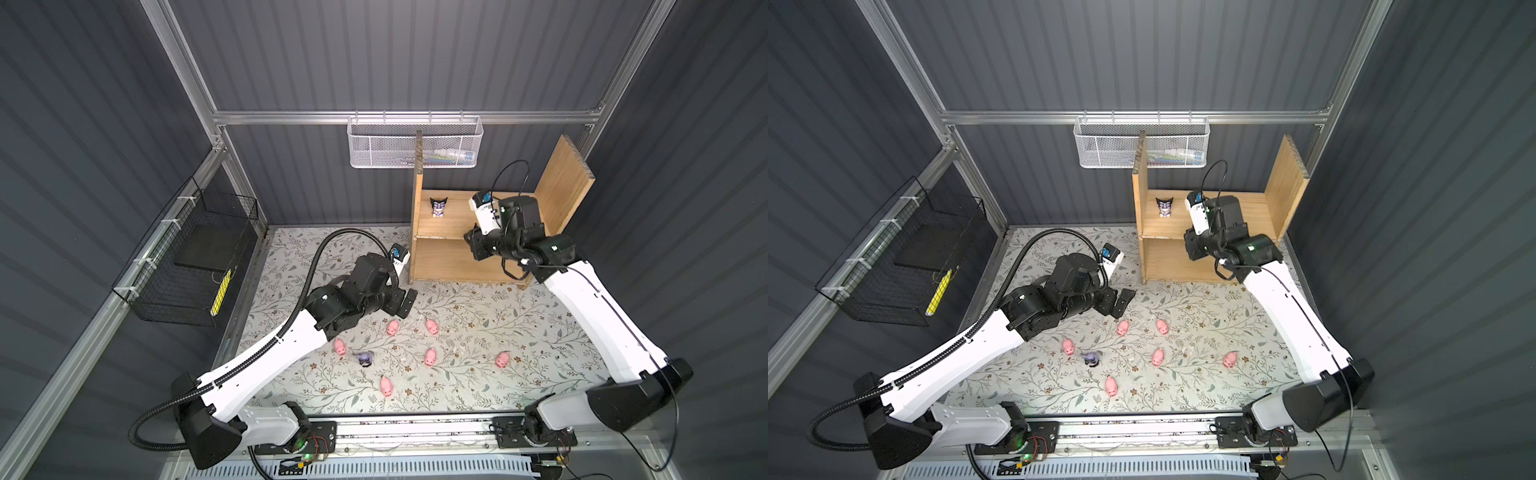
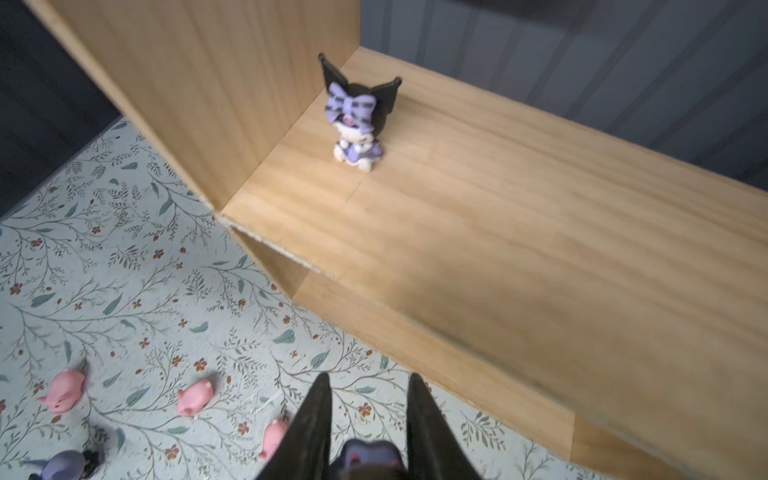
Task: Place and organize the plastic toys onto the shelf
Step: 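Carry the figurine to the shelf with the right gripper while the left arm rises, then lower the figurine onto the upper shelf board beside the first figurine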
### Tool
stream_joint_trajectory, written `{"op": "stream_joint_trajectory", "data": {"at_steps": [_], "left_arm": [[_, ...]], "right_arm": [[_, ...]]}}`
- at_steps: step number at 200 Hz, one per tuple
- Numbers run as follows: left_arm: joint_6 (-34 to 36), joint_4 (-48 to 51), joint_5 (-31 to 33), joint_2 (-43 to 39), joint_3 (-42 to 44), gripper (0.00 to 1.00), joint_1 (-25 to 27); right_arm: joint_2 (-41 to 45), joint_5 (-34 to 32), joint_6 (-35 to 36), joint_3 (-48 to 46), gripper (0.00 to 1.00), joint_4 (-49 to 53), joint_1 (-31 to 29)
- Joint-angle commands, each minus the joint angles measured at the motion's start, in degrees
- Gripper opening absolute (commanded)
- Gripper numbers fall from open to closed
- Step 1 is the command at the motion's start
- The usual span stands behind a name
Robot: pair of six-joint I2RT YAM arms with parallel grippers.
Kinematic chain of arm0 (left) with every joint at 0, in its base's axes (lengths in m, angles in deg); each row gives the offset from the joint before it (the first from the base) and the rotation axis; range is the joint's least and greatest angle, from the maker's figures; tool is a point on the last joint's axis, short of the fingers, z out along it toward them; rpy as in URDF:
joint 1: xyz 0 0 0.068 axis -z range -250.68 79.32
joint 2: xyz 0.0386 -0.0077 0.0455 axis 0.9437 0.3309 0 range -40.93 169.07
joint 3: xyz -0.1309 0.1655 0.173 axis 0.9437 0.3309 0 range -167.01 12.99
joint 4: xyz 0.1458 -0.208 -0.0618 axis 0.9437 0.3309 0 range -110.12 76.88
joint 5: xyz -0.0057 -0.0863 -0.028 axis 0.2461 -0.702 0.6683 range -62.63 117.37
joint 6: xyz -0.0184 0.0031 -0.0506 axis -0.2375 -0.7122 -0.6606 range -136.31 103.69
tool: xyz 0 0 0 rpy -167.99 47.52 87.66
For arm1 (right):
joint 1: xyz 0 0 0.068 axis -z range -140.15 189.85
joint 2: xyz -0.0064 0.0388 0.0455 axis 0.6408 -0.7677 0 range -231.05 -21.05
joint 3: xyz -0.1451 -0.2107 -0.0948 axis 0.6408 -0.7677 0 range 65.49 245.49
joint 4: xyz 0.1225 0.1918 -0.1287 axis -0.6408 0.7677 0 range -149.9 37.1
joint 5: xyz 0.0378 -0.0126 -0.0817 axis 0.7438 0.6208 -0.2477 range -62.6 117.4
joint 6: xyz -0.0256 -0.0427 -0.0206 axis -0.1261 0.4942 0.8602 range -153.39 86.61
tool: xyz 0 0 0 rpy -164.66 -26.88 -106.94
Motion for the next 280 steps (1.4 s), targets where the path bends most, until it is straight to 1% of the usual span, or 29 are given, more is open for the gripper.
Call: {"op": "stream_joint_trajectory", "data": {"at_steps": [1,39,55,79,117,159,280], "left_arm": [[4.1,-0.2,-0.8,0.5,-2.1,1.0,0.3],[5.3,-0.5,-0.6,1.2,-2.4,0.99,0.3],[5.4,-0.3,-0.1,1.2,-2.4,1.0,0.3],[6.3,-1.4,-0.1,1.0,-1.8,1.0,0.3],[8.9,-1.4,0.7,2.7,-3.0,1.0,0.3],[9.8,-2.4,0.3,4.5,-3.0,1.0,0.3],[9.6,-3.7,1.2,0.9,-0.4,1.0,0.3]], "right_arm": [[-5.3,5.7,4.3,6.6,0.22,2.5,3.0],[-15.8,9.6,7.3,18.5,0.22,5.8,6.7],[-19.5,11.6,8.7,22.8,0.22,7.1,7.4],[-24.0,12.6,10.1,27.4,0.22,8.5,7.7],[-27.2,13.5,10.1,29.1,0.22,7.5,8.2],[-28.7,12.9,10.1,29.8,0.23,7.7,8.2],[-28.2,11.9,8.0,29.4,0.39,8.3,8.6]]}}
